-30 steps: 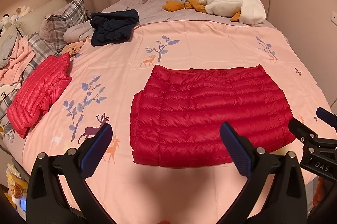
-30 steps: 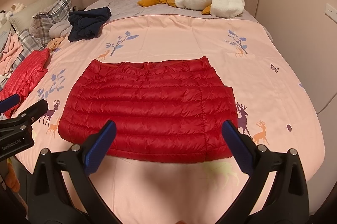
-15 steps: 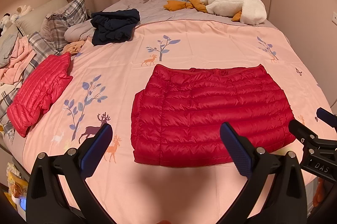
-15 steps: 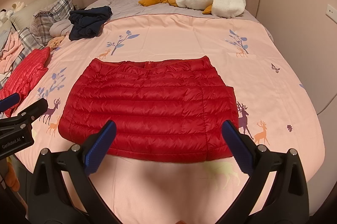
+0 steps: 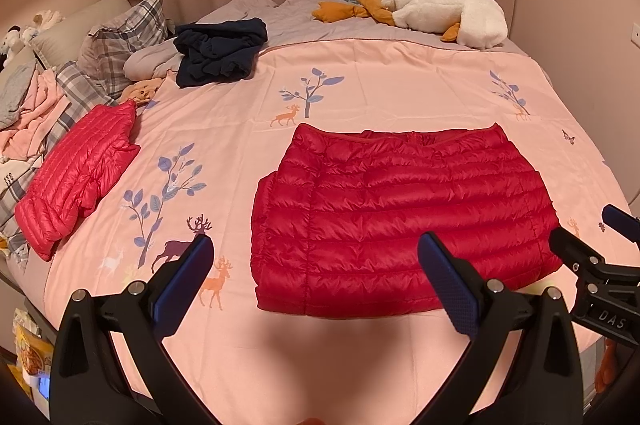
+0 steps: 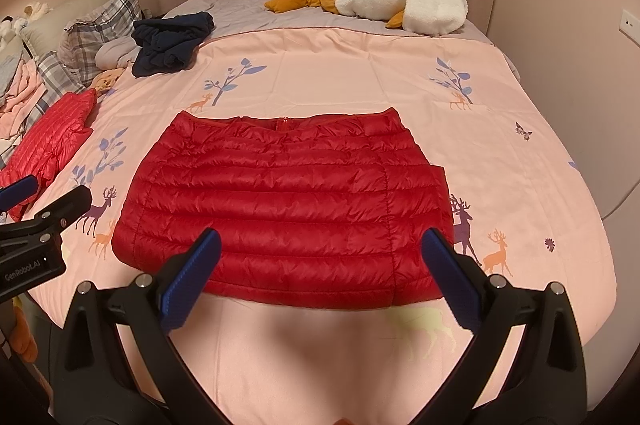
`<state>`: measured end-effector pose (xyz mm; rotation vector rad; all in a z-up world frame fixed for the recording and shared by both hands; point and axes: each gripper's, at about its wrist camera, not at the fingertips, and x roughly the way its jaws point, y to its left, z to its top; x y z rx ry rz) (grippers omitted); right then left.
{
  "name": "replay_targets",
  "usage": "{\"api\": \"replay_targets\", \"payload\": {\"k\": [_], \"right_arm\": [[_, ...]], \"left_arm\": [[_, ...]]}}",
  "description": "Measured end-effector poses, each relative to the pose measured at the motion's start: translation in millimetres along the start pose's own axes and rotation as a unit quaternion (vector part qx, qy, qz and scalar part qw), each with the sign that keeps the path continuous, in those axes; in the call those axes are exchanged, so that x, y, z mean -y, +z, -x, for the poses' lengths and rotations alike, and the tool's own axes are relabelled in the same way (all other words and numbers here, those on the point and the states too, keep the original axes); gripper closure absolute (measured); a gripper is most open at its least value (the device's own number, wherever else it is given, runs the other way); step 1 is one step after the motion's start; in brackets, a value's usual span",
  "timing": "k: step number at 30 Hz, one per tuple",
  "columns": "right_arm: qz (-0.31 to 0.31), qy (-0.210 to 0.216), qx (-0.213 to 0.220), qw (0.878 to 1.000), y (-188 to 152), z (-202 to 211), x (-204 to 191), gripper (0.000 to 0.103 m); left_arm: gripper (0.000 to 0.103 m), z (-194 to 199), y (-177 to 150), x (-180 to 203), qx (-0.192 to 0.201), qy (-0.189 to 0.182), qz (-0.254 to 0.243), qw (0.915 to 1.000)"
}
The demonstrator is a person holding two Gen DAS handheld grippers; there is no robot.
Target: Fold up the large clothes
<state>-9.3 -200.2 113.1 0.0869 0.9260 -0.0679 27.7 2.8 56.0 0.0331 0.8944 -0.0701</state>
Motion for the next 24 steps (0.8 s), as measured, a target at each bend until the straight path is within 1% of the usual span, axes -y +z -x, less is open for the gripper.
{"api": "replay_targets", "payload": {"k": [9, 13, 18, 24], "right_arm": [[0.001, 0.001, -0.001, 1.0, -0.3, 0.4, -0.5, 0.002], [0.001, 0.002, -0.001, 1.0, 0.8, 0.8, -0.5, 0.002], [0.001, 0.003, 0.0, 1.0, 0.6, 1.4, 0.0, 0.002], [0.0, 0.005, 0.0, 1.0, 1.6, 1.0, 2.3, 0.002]], "left_arm": [[0.001, 1.5, 0.8, 0.0, 0.002, 0.0, 0.0, 1.0], [0.001, 3.9, 1.7, 0.2, 0.011, 0.007, 0.002, 0.9999], [0.001, 3.2, 4.1, -0.8, 0.004, -0.004, 0.013, 0.9999], [0.001, 1.7, 2.9, 0.2, 0.0, -0.004, 0.012, 0.9999]]}}
